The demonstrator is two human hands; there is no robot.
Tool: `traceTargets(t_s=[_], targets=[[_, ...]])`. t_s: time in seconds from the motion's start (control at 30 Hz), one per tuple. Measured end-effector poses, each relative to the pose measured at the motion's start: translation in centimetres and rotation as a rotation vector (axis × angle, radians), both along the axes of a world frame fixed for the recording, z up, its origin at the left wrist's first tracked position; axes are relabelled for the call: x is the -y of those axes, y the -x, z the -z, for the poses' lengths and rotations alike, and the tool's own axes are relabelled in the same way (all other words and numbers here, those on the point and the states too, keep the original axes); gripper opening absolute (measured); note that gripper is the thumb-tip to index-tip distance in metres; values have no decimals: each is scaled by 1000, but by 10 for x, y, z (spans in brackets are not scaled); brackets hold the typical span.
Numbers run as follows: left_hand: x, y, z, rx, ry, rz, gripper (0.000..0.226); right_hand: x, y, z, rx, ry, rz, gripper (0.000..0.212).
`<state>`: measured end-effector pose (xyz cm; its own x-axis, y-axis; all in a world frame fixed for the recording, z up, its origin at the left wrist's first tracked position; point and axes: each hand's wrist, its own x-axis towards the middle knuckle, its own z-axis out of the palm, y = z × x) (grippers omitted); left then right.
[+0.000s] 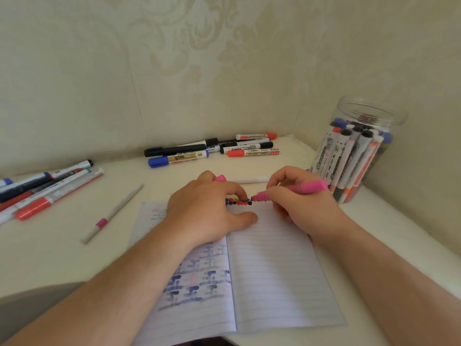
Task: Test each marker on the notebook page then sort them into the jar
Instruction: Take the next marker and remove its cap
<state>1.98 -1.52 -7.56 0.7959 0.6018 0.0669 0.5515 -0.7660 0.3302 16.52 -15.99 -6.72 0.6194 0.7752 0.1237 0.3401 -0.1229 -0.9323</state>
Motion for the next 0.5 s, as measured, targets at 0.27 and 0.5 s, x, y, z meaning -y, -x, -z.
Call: traceTargets(t_s=[0.27, 0.5], targets=[[0, 0, 1, 16, 0, -1, 54, -2, -2, 2, -53, -21, 44, 20], [0, 1, 0, 8, 0, 5, 53, -5, -5, 6, -75, -34, 104, 21]])
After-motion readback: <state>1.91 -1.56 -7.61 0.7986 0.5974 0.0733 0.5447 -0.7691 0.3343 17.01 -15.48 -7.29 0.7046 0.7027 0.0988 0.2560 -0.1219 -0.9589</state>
